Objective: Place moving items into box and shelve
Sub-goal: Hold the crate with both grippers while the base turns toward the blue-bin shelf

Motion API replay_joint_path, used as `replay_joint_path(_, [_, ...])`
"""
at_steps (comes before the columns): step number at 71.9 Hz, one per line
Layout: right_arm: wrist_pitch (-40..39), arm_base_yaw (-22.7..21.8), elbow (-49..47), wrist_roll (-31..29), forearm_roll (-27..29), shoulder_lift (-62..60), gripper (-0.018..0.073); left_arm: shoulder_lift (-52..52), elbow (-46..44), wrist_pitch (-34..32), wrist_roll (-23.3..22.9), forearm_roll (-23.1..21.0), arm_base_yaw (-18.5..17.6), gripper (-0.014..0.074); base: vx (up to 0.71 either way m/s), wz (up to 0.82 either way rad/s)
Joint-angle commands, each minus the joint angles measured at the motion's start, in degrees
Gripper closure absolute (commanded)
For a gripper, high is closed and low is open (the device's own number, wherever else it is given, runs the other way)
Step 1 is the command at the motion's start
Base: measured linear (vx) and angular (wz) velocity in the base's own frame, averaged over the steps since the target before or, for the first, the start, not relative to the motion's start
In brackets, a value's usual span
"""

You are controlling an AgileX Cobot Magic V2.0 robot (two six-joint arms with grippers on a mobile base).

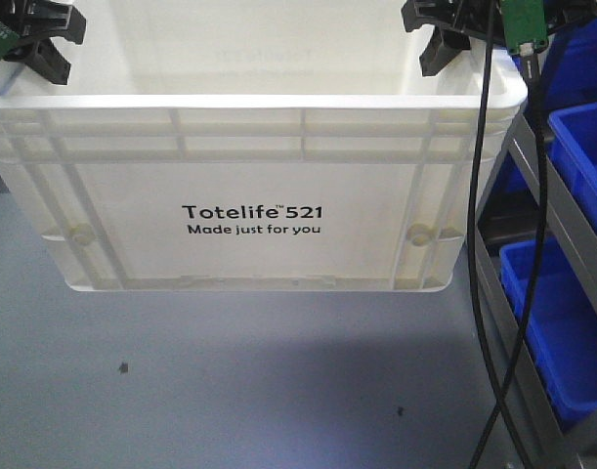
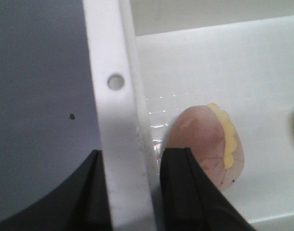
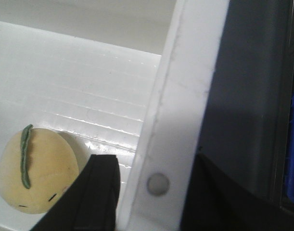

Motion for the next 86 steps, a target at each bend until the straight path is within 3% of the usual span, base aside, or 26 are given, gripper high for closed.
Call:
replay_joint_path(1, [-0.05,-0.08,-2.29,-1.41,1.14,-3.70,0.0562,-3.21,-2.07,-5.60,0.49,-0.63,-0.11,0.0597,0.42,0.03])
replay_joint_path(86, [-0.05,-0.08,-2.29,-1.41,1.14,-3.70,0.0562,-3.21,-2.07,-5.60,0.49,-0.63,-0.11,0.0597,0.39,0.11])
